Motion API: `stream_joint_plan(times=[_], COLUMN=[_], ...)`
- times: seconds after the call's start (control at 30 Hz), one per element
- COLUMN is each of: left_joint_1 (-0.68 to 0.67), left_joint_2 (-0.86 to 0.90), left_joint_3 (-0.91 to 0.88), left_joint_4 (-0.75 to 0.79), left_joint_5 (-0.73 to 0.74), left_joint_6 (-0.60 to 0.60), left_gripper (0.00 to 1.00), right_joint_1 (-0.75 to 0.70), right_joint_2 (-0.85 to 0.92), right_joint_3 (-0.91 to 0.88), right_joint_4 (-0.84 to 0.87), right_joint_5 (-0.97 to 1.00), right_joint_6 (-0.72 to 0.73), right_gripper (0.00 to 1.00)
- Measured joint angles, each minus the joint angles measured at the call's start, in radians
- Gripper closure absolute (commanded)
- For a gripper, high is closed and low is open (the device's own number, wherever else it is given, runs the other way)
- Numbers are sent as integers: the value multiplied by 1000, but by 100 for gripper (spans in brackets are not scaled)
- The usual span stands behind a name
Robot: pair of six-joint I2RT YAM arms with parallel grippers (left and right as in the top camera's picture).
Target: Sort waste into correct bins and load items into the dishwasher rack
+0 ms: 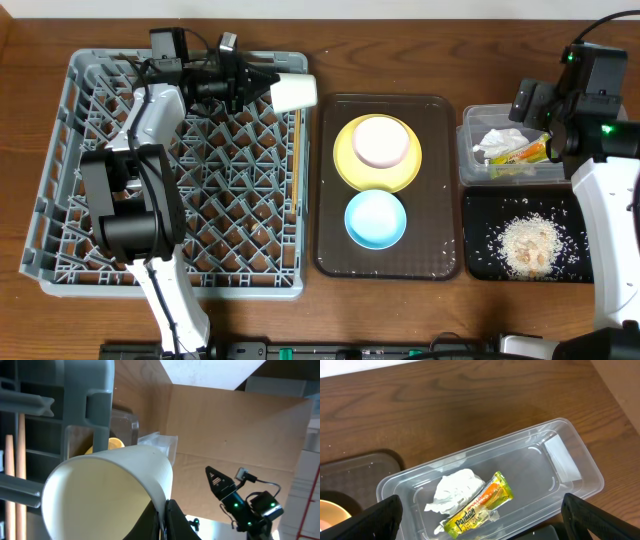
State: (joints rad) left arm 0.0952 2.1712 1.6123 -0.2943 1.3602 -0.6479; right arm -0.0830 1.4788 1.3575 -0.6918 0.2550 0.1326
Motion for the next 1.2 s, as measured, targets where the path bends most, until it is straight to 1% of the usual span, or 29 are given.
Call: stream_joint_plan(times=[0.2, 0.23, 0.27, 0.33, 0.43, 0.47, 0.53, 0.57, 0.67, 0.73, 0.9, 1.03, 1.2], left_joint_1=[-1, -1, -1, -1, -2, -1, 0, 0, -1, 0, 10, 10, 39], left_joint_2=[-1, -2, -2, -2, -3, -4, -4, -4, -2, 0, 0, -24, -136], left_joint_3=[0, 0, 0, -2, -3, -3, -3, -3, -13, -17, -18, -18, -18], left_joint_4=[-6, -18, -34, -73, -90, -91, -92, -95, -102, -103, -98, -103, -100], left_joint_5=[-25, -37, -51, -105, -158, -172, -197, -212, -243, -256, -256, -262, -379], left_joint_6=[54, 62, 71, 93, 125, 131, 142, 150, 164, 173, 180, 174, 174], left_gripper=[83, 77, 76, 74, 73, 71, 67, 63, 57, 51, 29, 25, 24], right_joint_1=[0, 0, 0, 0, 0, 0, 0, 0, 0, 0, 0, 0, 0], right_joint_2=[0, 0, 0, 0, 0, 0, 0, 0, 0, 0, 0, 0, -1], right_joint_3=[0, 0, 0, 0, 0, 0, 0, 0, 0, 0, 0, 0, 0], right_joint_4=[0, 0, 0, 0, 0, 0, 0, 0, 0, 0, 0, 0, 0], right_joint_5=[0, 0, 0, 0, 0, 0, 0, 0, 0, 0, 0, 0, 0], right_joint_6=[0, 0, 0, 0, 0, 0, 0, 0, 0, 0, 0, 0, 0], right_gripper=[1, 1, 1, 1, 1, 1, 1, 1, 1, 1, 1, 1, 1])
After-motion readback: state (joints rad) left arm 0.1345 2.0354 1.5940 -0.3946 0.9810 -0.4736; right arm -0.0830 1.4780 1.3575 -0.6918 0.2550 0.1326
